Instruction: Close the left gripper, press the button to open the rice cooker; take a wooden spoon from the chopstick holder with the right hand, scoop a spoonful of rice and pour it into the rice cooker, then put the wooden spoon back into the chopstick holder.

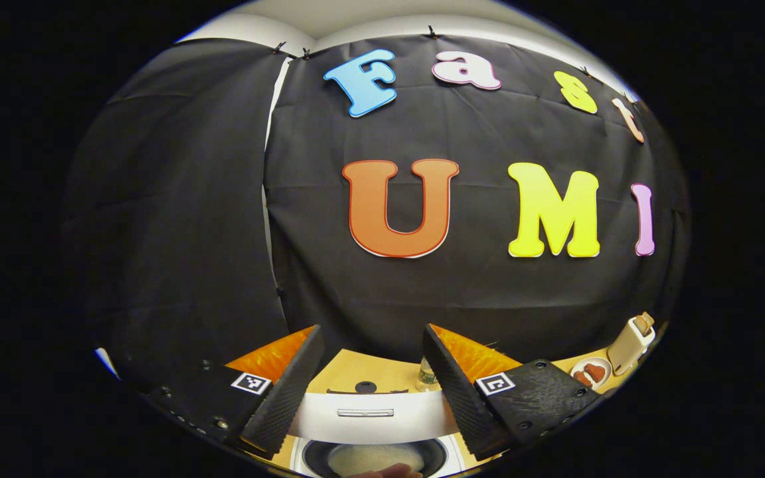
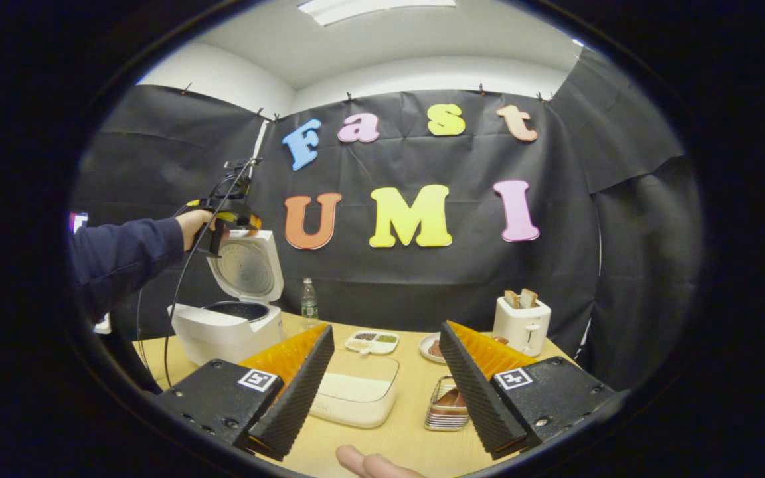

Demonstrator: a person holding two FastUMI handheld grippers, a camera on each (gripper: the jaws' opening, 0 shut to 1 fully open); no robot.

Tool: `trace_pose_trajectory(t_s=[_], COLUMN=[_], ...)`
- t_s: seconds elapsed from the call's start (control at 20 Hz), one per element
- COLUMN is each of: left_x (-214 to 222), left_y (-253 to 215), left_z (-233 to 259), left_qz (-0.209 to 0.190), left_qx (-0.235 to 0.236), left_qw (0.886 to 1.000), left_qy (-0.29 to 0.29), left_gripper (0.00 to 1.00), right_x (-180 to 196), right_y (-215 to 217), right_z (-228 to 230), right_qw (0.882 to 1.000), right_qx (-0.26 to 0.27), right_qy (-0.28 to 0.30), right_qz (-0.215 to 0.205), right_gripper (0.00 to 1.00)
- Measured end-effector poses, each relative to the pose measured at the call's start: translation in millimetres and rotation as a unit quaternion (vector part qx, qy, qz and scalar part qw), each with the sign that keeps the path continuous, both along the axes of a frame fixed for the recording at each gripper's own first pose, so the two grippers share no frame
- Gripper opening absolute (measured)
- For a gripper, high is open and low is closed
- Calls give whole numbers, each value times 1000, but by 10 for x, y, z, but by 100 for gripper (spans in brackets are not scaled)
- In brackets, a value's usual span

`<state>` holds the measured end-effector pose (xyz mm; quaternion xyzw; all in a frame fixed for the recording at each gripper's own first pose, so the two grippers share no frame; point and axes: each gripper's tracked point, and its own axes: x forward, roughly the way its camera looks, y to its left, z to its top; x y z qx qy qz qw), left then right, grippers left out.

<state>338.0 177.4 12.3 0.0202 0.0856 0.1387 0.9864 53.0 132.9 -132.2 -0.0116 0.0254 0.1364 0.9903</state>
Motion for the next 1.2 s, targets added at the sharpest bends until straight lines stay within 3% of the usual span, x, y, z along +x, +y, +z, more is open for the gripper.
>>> trace_pose_trajectory(t_s=[0.1,0.2,0.4,0.6,0.9,1.05,1.2], left_x=[-199,-429,-794,-969,-1031,-1279,-1398], left_y=[-145,-182,-333,-355,-402,-424,-357], left_z=[-295,-576,-923,-1199,-1461,-1651,-1675], left_qz=[-16,-8,-36,-36,-32,-34,-30], left_qx=[-16,-38,-86,-76,-22,-43,-42], left_qw=[999,997,993,992,990,977,975], left_qy=[35,66,74,93,139,207,215], left_gripper=[96,95,96,96,96,95,97], right_x=[-160,-343,-724,-963,-1106,-1167,-1219], right_y=[-35,-78,-95,-100,-171,-203,-236], right_z=[36,47,-12,-96,-180,-234,-258], right_qw=[1000,1000,1000,1000,1000,999,999], right_qx=[-7,-9,-9,-8,-7,1,0], right_qy=[10,14,16,20,27,36,39], right_qz=[-1,-4,0,5,-2,-7,-10], right_gripper=[100,100,100,100,100,100,100])
